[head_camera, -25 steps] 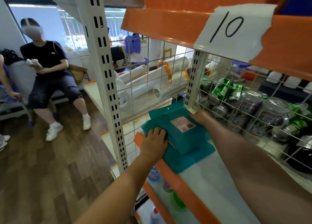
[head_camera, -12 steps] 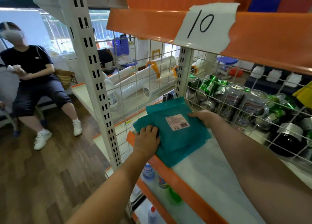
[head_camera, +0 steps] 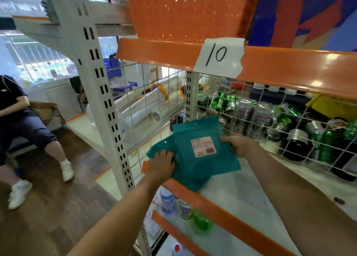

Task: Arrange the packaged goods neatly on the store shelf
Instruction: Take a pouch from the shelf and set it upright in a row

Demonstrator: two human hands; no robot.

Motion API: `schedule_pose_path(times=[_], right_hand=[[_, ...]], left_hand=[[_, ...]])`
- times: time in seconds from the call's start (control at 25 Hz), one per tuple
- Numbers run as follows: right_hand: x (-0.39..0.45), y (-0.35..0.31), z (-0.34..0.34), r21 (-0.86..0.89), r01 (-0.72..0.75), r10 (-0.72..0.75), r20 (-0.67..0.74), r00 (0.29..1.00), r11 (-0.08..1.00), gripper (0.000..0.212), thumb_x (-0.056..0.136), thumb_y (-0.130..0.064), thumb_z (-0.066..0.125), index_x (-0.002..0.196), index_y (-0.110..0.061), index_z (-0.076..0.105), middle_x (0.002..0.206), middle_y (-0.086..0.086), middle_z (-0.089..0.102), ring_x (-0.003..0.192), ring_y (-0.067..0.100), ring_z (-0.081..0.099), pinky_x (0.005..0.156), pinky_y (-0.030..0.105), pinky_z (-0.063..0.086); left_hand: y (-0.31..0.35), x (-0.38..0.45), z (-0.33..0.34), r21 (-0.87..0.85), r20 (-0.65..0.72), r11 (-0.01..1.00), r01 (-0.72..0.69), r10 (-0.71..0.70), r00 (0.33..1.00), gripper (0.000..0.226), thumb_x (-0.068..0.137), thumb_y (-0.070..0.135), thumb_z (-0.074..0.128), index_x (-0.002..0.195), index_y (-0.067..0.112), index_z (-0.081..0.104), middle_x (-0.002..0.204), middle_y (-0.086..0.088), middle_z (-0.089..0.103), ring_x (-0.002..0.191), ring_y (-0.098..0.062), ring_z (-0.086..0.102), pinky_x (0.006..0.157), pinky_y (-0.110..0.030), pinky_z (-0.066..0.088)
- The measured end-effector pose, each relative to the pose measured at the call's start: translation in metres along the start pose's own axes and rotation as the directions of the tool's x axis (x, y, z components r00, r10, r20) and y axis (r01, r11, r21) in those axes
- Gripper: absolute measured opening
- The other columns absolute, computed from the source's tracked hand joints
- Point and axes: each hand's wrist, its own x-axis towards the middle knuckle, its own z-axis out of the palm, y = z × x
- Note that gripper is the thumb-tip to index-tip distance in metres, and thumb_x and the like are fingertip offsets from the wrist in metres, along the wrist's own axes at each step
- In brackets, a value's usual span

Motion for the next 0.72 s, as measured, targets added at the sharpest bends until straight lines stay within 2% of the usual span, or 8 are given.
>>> schedule_pose_path(times=[0.16,0.32,0.52,0.6,0.72], right_hand=[[-0.026,0.013,0.001,0.115,0.066,-0.059,-0.062,0.996,0.991,0.035,0.095,-0.012,0.052,0.127,0.002,0.052,0.099,0.014,0.067,0.084,0.028,0.066,0.072,0.042,0.055],[-0.056,0.033,0.006,0.262,0.118,-0.078,-0.155,0.985,0.958,0.027,0.097,-0.011,0.049,0.122,-0.006,0.054,0.090,0.011,0.068,0.077,0.025,0.066,0.055,0.037,0.059],[-0.091,0.063,0.013,0.350,0.157,-0.074,-0.238,0.969,0.924,0.022,0.099,-0.016,0.045,0.116,-0.005,0.055,0.096,0.011,0.064,0.082,0.025,0.062,0.058,0.037,0.057],[-0.104,0.075,0.015,0.372,0.164,-0.061,-0.272,0.960,0.914,0.021,0.098,-0.017,0.047,0.114,-0.005,0.055,0.095,0.012,0.064,0.082,0.026,0.062,0.057,0.039,0.057],[-0.122,0.093,0.015,0.404,0.205,-0.066,-0.332,0.941,0.892,0.024,0.097,-0.016,0.050,0.117,-0.004,0.056,0.096,0.014,0.065,0.083,0.028,0.062,0.066,0.043,0.051]], left_hand=[[-0.018,0.000,-0.011,-0.072,0.018,0.997,-0.033,0.034,0.999,0.030,0.098,0.030,0.038,0.120,0.012,0.050,0.123,-0.012,0.051,0.114,-0.028,0.047,0.090,-0.036,0.042],[-0.029,-0.002,-0.015,-0.080,0.018,0.994,-0.072,0.074,0.997,0.030,0.097,0.029,0.038,0.118,0.012,0.053,0.119,-0.013,0.055,0.111,-0.029,0.049,0.088,-0.036,0.040],[-0.029,-0.002,-0.012,-0.216,0.023,0.965,-0.149,0.158,0.987,0.027,0.096,0.028,0.040,0.111,0.016,0.058,0.113,-0.008,0.058,0.102,-0.024,0.053,0.081,-0.031,0.039],[-0.023,-0.004,-0.011,-0.254,0.020,0.948,-0.193,0.204,0.979,0.025,0.095,0.027,0.041,0.107,0.016,0.059,0.111,-0.007,0.059,0.102,-0.024,0.053,0.082,-0.033,0.042],[-0.011,-0.014,-0.011,-0.258,0.021,0.933,-0.251,0.265,0.964,0.025,0.095,0.025,0.043,0.109,0.014,0.061,0.114,-0.011,0.060,0.107,-0.028,0.053,0.087,-0.036,0.044]])
